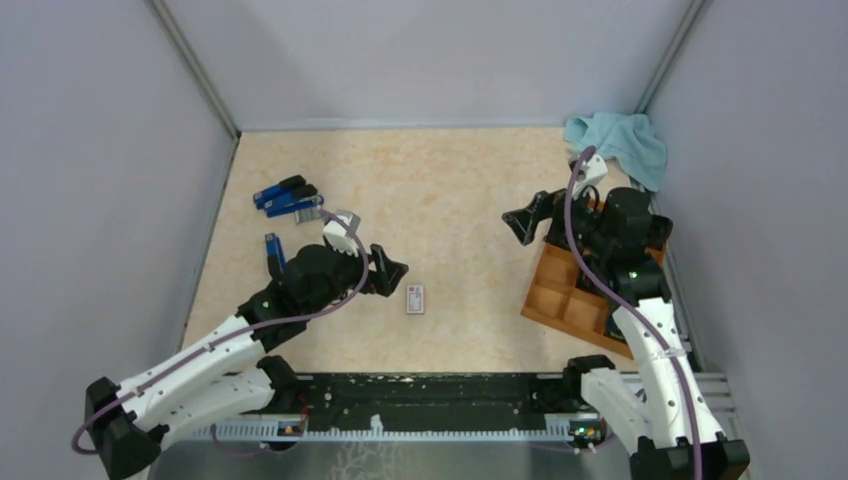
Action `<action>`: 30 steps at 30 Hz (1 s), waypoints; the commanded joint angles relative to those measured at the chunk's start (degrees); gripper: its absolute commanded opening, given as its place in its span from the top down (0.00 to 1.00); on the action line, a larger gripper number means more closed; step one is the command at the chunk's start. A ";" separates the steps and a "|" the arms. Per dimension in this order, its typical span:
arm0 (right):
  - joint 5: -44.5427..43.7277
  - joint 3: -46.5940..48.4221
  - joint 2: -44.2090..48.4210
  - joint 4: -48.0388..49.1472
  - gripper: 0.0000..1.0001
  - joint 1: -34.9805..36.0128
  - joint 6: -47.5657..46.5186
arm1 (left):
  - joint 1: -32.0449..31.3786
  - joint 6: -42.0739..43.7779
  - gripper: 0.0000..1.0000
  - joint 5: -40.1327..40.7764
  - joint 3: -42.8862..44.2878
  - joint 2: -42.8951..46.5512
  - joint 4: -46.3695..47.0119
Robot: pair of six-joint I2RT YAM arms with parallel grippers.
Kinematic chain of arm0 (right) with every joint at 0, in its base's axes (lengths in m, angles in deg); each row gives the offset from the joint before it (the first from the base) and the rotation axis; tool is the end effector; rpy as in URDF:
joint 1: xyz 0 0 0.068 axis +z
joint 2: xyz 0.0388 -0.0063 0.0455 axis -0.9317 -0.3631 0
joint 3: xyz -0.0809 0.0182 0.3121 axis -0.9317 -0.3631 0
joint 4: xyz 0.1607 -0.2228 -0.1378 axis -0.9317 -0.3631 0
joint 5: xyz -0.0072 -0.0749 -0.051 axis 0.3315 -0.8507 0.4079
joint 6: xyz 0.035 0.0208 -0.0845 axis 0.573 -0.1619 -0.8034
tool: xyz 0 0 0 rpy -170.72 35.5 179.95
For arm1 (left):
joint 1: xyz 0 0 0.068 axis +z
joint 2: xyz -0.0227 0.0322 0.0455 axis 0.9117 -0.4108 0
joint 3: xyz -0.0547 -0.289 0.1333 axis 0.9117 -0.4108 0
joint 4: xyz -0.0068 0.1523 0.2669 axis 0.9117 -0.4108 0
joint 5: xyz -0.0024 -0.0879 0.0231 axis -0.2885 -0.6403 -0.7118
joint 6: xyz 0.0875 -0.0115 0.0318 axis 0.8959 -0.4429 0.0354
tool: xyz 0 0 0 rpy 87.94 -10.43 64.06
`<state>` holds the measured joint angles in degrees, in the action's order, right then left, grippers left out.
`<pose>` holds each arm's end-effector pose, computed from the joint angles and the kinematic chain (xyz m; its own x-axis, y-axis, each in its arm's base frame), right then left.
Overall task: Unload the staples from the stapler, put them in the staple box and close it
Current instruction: Pick up the stapler from the center of the board.
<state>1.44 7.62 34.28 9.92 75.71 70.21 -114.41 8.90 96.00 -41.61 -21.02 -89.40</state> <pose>0.2319 0.0708 0.3844 -0.3462 0.1197 -0.9305 -0.5293 0.7940 0.2991 0.1758 -0.1803 0.2973 -0.4531 -0.1426 -0.8800 0.4953 0.7804 -0.3815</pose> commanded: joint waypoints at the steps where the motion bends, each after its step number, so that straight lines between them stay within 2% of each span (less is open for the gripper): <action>1: 1.93 0.28 0.96 5.94 0.01 0.57 1.97 | -0.15 -1.88 0.01 6.95 3.94 -1.18 -5.53; 4: 10.48 0.63 -1.06 9.44 0.01 0.59 0.07 | 3.50 -1.44 0.01 7.62 6.26 -2.07 -8.86; 7: 22.58 2.76 -4.45 10.13 0.01 0.94 -6.28 | 14.35 -0.85 0.01 -0.29 8.58 -2.00 -10.94; 10: 27.28 4.94 -8.22 7.70 0.01 1.39 -9.42 | 23.43 -0.83 0.01 -5.37 9.95 -1.76 -11.01; 13: 32.18 4.61 -11.70 6.49 0.01 1.37 -11.38 | 28.57 1.56 0.02 -3.50 11.81 -3.84 -13.59; 16: 32.13 4.95 -14.61 0.56 0.01 1.43 -16.01 | 32.54 4.49 0.02 4.23 12.81 -7.86 -16.64; 20: 27.50 4.80 -13.87 -3.61 0.01 1.41 -20.36 | 39.15 5.18 0.05 6.89 12.98 -13.78 -17.47; 23: 24.08 4.44 -12.21 -4.34 0.01 1.43 -21.65 | 45.93 3.72 0.11 4.27 12.62 -17.98 -17.43; 26: 23.95 3.42 -10.92 -3.13 0.01 1.39 -20.79 | 50.46 3.46 0.19 5.48 11.77 -21.62 -14.77; 30: 25.27 2.73 -10.21 -1.97 0.01 1.35 -19.22 | 53.17 2.66 0.23 6.33 15.68 -28.91 -18.33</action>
<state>25.87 9.70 22.15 5.75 76.85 51.56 -62.96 12.09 100.96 -29.34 -45.00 -104.98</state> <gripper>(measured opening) 0.987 0.773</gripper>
